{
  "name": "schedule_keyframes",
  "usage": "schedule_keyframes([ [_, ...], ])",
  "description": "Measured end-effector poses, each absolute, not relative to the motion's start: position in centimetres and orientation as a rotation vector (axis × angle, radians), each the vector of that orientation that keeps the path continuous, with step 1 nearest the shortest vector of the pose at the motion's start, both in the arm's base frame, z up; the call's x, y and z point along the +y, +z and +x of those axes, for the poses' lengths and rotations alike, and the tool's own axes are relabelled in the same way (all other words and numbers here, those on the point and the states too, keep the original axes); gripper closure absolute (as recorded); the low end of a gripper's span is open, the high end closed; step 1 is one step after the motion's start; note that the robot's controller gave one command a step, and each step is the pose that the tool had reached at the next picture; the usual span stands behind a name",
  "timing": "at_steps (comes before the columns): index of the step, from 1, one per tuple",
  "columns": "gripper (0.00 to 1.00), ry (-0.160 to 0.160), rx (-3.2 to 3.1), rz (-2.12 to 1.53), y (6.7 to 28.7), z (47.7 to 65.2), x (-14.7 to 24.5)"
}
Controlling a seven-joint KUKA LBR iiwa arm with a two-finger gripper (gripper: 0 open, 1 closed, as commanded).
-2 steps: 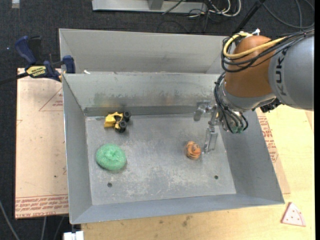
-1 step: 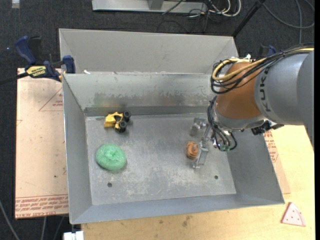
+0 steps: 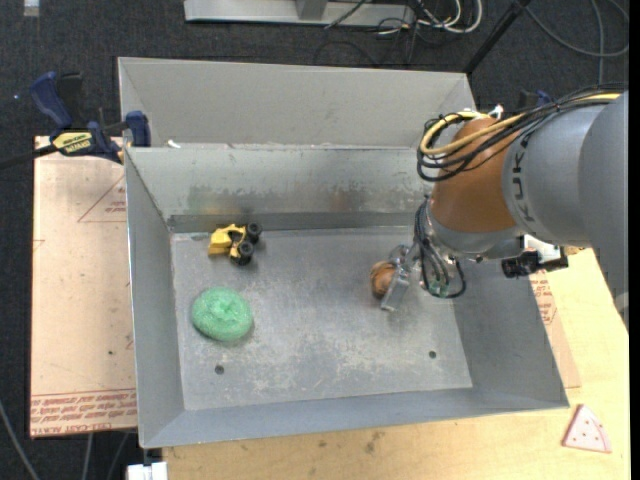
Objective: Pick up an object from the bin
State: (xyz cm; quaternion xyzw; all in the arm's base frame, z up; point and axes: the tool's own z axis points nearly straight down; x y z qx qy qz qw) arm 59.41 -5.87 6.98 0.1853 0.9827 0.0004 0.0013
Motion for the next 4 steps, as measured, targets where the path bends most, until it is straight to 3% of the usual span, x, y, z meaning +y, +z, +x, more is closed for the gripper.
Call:
schedule_keyframes([
  [2,1.00,0.001,3.090,0.582,7.2,59.3,-5.9],
  [4,1.00,0.001,3.092,0.582,11.0,59.2,-5.8],
])
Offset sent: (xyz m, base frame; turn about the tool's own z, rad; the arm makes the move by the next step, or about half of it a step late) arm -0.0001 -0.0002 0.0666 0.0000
